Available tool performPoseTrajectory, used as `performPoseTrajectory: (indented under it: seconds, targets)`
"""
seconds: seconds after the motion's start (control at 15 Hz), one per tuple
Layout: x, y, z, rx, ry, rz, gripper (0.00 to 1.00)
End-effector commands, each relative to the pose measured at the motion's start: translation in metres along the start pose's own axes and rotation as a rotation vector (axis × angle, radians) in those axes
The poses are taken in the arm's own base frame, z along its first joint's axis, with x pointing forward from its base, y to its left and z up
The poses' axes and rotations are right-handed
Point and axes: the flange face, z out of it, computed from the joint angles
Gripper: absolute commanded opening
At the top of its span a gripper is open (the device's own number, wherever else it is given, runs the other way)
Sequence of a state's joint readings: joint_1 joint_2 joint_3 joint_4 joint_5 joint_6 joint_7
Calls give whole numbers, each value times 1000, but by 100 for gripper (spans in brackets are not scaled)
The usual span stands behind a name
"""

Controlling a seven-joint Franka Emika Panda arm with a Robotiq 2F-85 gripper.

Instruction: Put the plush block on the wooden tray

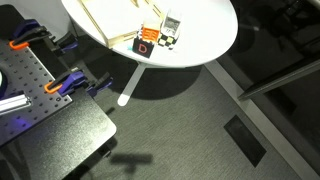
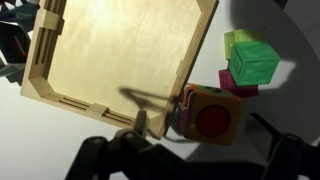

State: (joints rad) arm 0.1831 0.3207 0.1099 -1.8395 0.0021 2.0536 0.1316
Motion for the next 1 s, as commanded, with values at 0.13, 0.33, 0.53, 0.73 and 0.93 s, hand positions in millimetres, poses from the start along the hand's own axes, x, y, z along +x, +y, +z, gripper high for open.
performPoseTrajectory:
  seconds: [0.13,0.33,0.53,0.73,0.93]
  targets:
    - [22,-3,7,-11,12,-4,100]
    - [32,-9,14,-11,10,-12,100]
    - [39,-18,24,-13,3,-23,100]
    - [45,-28,36,-21,-6,-33,100]
    - [48,-36,47,-37,-11,-40,100]
